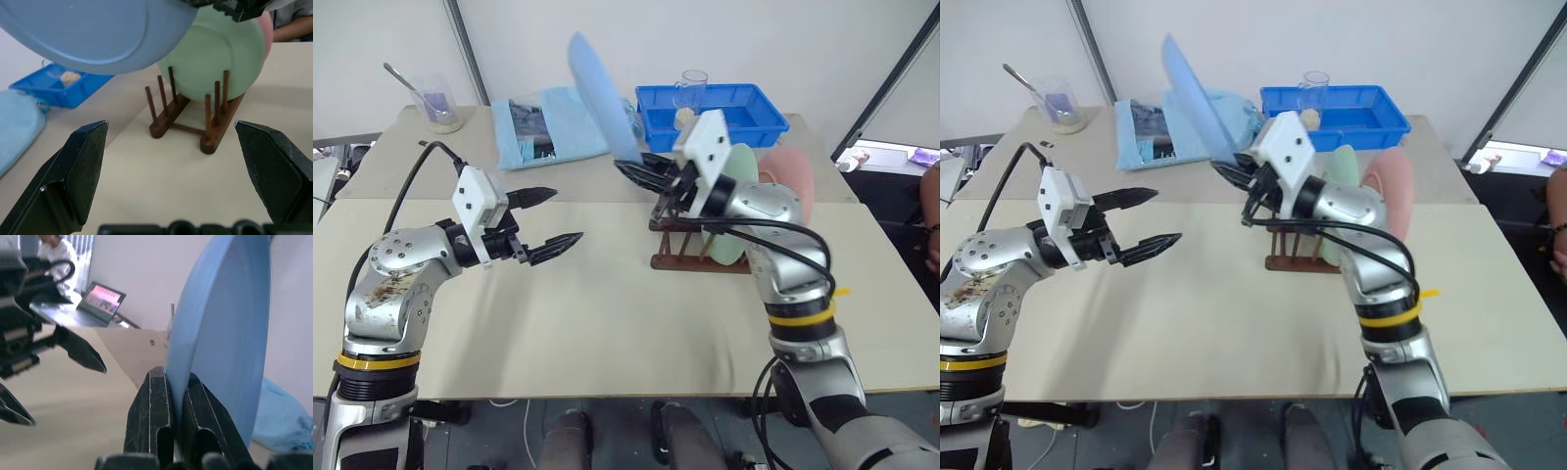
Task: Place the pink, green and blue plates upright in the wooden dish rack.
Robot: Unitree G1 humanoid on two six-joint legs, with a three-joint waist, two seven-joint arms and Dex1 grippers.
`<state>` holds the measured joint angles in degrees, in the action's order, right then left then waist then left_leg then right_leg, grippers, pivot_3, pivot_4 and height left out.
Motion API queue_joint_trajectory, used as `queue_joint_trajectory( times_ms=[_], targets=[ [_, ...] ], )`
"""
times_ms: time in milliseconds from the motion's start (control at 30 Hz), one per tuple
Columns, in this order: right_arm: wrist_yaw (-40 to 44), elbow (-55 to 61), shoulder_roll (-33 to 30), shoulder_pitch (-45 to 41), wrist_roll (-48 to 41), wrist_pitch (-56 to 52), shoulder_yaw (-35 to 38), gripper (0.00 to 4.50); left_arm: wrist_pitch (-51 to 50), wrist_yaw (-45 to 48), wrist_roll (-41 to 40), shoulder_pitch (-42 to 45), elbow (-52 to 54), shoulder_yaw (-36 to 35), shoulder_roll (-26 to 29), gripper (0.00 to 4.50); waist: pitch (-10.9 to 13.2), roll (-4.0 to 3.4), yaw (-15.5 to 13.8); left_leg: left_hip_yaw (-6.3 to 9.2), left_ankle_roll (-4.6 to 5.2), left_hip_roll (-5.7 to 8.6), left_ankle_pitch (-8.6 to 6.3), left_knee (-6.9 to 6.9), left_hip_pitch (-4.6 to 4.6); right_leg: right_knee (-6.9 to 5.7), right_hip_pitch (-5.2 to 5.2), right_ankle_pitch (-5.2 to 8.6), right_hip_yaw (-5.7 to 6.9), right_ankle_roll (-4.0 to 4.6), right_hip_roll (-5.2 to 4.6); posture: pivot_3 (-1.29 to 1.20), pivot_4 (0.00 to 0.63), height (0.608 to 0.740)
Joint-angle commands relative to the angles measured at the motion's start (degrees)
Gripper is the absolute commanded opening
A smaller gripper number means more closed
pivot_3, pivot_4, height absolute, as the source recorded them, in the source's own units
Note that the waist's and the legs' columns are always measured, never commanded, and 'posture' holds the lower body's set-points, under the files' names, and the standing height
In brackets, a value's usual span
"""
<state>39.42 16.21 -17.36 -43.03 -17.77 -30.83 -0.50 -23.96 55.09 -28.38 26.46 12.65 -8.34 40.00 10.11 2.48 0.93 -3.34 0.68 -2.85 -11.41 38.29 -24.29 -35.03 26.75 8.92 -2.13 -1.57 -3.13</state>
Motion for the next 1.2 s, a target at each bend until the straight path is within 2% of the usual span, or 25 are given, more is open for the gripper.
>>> queue_joint_trajectory(
  times_ms=[33,267,600,800,1200],
  targets=[
    [-4.7,9.6,-0.6,1.7,-6.5,-8.1,5.3,0.00,0.8,0.6,-0.8,1.2,0.8,0.5,-0.2,4.45,0.0,0.00,0.1,-0.01,0.00,0.00,0.00,0.00,0.01,-0.01,0.00,0.00,-0.02,-0.01,0.00,0.00,0.150,0.720],
    [-13.2,16.9,-0.5,6.2,-13.7,-19.3,10.5,0.00,2.5,2.9,-0.7,2.6,0.2,3.2,-1.2,4.45,0.0,0.00,0.0,-0.02,0.00,0.02,0.00,0.01,0.01,0.01,-0.02,0.08,-0.03,0.12,-0.02,0.00,0.150,0.720],
    [-21.3,18.9,-0.7,8.1,-27.4,-32.6,17.6,0.00,3.0,8.0,-1.2,3.7,-0.2,5.1,-0.3,4.45,0.0,0.00,0.1,0.01,0.01,0.02,0.01,0.01,0.01,0.04,-0.03,0.10,-0.06,0.10,0.01,0.00,0.150,0.720],
    [-27.1,19.3,0.3,8.9,-32.1,-35.6,18.7,0.00,3.9,8.4,-0.8,3.9,-0.7,5.6,-1.0,4.45,0.0,0.00,0.1,0.01,0.02,0.03,0.01,0.01,0.01,0.05,-0.04,0.10,-0.08,0.10,0.01,0.00,0.150,0.720],
    [-34.1,15.7,0.6,8.0,-34.2,-36.5,18.4,0.00,5.6,8.4,-0.4,4.3,-1.8,6.0,-1.4,4.45,0.0,0.00,0.2,0.02,0.02,0.03,0.01,0.02,0.00,0.08,-0.07,0.10,-0.10,0.10,0.01,0.00,0.150,0.720]
  ],
)
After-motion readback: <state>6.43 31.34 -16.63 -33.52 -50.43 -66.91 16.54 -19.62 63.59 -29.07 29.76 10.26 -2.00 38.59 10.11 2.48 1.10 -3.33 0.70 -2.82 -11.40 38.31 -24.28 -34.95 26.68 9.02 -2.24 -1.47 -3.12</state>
